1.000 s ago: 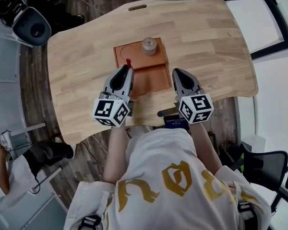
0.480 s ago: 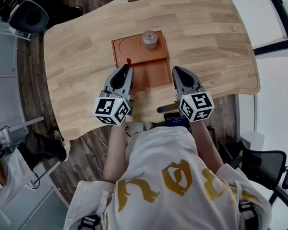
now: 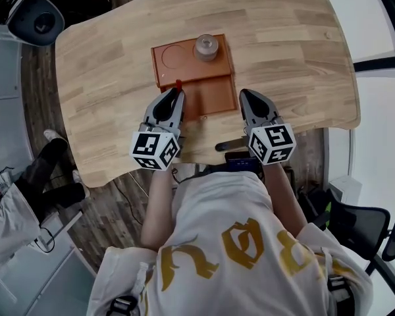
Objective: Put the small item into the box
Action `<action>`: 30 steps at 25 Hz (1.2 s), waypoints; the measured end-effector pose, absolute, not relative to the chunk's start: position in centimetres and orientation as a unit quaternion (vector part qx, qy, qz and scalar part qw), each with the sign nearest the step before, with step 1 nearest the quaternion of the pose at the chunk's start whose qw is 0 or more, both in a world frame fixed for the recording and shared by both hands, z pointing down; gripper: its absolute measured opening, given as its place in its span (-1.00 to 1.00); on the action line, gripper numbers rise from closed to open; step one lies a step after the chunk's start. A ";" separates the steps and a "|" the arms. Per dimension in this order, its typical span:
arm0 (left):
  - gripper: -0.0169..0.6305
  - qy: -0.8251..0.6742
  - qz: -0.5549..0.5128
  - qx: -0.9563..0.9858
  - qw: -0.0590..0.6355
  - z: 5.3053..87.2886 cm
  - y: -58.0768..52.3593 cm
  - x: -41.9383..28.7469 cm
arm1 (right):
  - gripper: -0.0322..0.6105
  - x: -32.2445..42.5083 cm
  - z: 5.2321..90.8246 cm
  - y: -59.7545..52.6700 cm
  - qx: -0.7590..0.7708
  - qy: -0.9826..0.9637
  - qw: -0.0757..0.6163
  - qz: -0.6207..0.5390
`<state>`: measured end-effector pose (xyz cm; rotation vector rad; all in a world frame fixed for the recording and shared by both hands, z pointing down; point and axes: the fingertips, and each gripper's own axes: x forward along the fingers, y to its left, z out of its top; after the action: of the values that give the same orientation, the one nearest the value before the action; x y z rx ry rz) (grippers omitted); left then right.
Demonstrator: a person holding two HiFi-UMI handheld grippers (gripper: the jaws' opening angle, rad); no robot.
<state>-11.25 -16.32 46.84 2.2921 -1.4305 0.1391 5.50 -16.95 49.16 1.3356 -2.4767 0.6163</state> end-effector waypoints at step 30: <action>-0.77 -0.464 0.185 0.827 0.258 55.5 -16.9 -8.3 | -0.86 5.6 55.0 -18.3 0.433 -0.845 0.192 0.248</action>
<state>-8.28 -16.85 55.51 2.2439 -1.2574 0.5018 5.56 -18.27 55.01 1.2155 -2.3718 0.6951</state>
